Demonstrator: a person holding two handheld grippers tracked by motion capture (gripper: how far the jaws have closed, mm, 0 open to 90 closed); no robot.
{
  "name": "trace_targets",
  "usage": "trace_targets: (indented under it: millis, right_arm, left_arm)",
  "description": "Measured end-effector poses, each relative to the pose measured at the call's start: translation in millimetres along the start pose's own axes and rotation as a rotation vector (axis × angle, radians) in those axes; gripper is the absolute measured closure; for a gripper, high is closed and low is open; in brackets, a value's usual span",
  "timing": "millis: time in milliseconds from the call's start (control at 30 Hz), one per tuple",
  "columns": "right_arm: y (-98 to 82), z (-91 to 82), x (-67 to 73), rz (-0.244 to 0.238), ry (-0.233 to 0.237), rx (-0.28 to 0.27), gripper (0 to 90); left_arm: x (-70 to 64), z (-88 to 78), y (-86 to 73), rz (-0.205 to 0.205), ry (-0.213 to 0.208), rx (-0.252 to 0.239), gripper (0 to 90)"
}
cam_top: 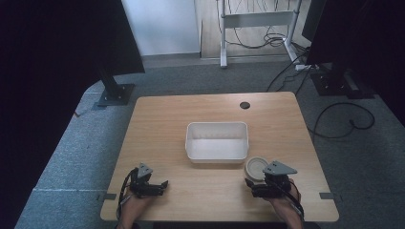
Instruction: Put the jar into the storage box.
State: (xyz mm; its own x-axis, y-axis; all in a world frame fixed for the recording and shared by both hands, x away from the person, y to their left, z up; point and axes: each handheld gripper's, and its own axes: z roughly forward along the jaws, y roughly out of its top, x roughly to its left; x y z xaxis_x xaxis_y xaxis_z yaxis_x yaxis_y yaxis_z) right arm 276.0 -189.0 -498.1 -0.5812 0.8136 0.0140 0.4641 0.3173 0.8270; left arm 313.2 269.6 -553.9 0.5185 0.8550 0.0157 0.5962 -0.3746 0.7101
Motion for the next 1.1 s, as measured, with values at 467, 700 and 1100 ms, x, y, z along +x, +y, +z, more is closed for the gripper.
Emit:
trace_targets:
  millis: [467, 700, 1100]
  right_arm:
    - [14.0, 12.7, 5.4, -0.009, 0.015, -0.01, 9.1]
    - [20.9, 18.6, 8.2, -0.017, 0.023, -0.01, 9.1]
    - [33.3, 27.6, 14.5, -0.026, 0.029, -0.026, 9.1]
  left_arm:
    - [0.0, 0.0, 0.0, 0.001, 0.0, 0.0, 2.4]
    - [0.0, -0.1, 0.0, 0.001, 0.0, 0.001, 2.4]
    - [0.1, -0.1, 0.0, 0.001, 0.0, 0.001, 2.4]
